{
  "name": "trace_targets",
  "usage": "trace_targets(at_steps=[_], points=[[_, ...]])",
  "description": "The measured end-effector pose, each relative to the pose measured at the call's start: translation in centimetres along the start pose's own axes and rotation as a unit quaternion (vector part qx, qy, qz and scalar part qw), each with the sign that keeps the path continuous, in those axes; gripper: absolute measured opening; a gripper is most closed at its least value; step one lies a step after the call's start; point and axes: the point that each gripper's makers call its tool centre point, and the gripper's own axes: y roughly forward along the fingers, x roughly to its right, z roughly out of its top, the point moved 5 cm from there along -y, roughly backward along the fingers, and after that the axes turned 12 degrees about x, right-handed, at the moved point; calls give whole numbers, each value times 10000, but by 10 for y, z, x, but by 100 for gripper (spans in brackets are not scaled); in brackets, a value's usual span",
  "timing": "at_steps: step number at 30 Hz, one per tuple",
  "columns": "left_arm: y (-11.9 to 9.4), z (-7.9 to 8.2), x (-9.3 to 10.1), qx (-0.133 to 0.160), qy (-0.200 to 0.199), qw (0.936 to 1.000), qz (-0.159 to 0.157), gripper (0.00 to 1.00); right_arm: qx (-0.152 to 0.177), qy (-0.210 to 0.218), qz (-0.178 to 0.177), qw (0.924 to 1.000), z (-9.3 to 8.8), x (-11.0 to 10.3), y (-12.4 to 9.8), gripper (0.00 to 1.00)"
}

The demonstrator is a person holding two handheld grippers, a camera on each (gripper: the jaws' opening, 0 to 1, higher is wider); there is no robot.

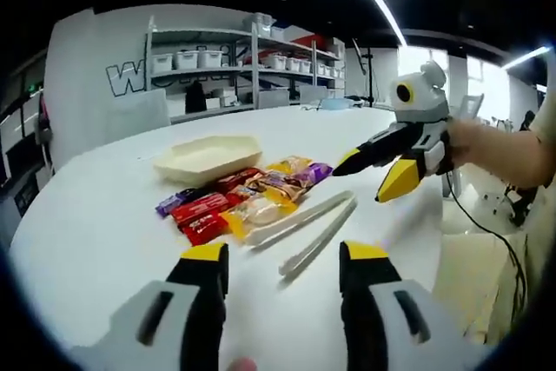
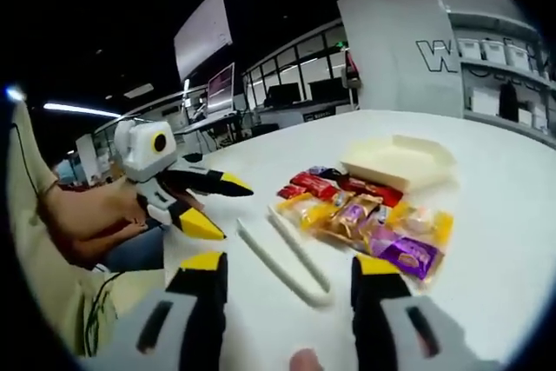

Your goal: Place the target food into the container with the food tongs after gripping and lifting it, then release it inside without dropping or visibly crushing the food.

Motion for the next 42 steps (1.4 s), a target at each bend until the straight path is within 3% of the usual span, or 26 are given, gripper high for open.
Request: trace_targets(at_steps=[15, 25, 42], points=[[5, -9, 2, -212, 69, 9997, -65, 33, -247, -37, 266, 9993, -13, -3, 11, 46], [7, -14, 11, -326, 119, 9991, -257, 25, -254, -53, 295, 9992, -12, -3, 9, 42], [3, -14, 18, -374, 57, 9987, -348, 27, -312, 11, 563, 9979, -16, -19, -7, 38]])
